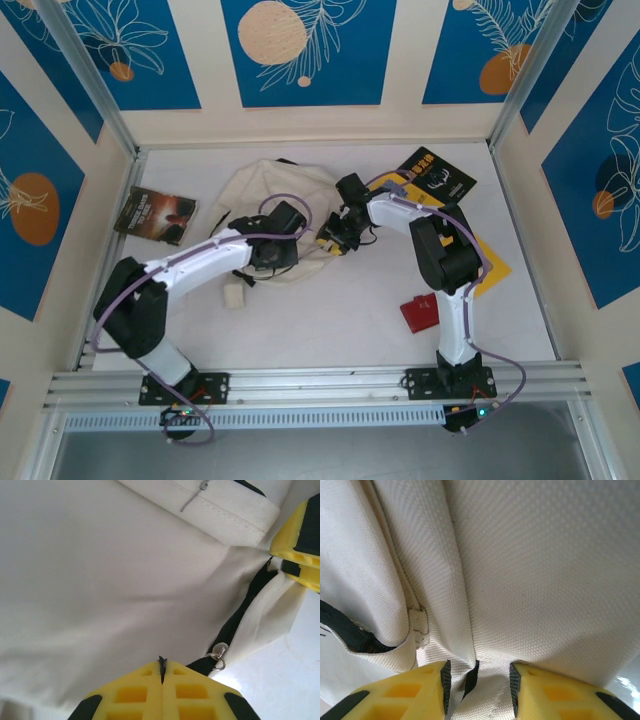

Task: Pack books, pencil case, and school supplies into a backpack

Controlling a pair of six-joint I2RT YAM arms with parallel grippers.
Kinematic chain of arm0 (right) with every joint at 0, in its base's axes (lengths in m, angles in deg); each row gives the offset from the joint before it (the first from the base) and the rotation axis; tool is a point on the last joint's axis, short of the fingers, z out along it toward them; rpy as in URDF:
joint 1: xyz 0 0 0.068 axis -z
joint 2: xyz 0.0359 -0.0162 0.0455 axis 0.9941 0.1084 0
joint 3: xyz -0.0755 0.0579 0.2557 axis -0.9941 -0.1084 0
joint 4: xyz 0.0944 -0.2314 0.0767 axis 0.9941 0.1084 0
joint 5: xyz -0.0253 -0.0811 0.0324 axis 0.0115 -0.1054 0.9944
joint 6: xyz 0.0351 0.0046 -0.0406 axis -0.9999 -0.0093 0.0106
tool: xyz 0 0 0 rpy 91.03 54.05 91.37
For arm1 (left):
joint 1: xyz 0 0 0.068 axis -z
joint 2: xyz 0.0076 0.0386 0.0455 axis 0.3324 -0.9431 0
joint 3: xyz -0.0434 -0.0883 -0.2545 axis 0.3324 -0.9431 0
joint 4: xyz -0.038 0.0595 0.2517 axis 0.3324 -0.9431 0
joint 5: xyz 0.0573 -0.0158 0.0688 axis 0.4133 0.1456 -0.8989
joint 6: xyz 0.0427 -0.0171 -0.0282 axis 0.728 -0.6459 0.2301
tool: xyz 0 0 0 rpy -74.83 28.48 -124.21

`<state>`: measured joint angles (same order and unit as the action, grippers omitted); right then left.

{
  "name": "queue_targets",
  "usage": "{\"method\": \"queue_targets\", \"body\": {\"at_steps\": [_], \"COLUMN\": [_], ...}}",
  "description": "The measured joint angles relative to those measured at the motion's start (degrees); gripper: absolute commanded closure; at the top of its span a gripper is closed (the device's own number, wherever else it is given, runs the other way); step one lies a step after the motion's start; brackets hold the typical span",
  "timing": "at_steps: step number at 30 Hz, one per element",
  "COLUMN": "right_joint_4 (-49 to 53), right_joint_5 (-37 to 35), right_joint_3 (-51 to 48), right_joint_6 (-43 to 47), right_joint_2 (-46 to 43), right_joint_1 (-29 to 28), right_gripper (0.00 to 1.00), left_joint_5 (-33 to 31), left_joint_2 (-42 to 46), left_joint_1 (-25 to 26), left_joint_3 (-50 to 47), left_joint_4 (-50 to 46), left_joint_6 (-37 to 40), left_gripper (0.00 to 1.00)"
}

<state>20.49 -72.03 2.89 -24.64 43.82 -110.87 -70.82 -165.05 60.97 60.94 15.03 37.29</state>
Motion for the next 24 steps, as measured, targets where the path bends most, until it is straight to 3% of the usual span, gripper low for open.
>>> {"method": "queue_targets", "body": {"at_steps": [9, 15, 21, 24], "right_joint_4": [1.0, 2.1, 2.4, 2.4], "right_joint_5": [-0.7, -1.2, -1.8, -3.1], "right_joint_3": [0.5, 1.2, 1.5, 0.1], "right_joint_6": [-0.6, -0.6, 0.7, 1.8], "right_joint_2": [0.2, 0.5, 0.2, -2.0], "right_joint_1": [0.7, 1.3, 2.1, 3.0], "right_gripper": [0.61, 0.61, 0.59, 0.51], "left_joint_5": [-4.9, -8.1, -6.9, -3.5], "left_joint_2": [9.7, 11.4, 11.4, 11.4], "left_joint_1": [0.0, -1.1, -2.7, -2.7], "left_joint_3": [-4.5, -7.2, -7.7, -7.7], "left_joint_4": [-8.0, -9.6, -6.8, -4.0], "left_joint_6": [0.0, 2.7, 8.9, 12.0], "left_gripper": [1.0, 1.0, 1.0, 1.0]}}
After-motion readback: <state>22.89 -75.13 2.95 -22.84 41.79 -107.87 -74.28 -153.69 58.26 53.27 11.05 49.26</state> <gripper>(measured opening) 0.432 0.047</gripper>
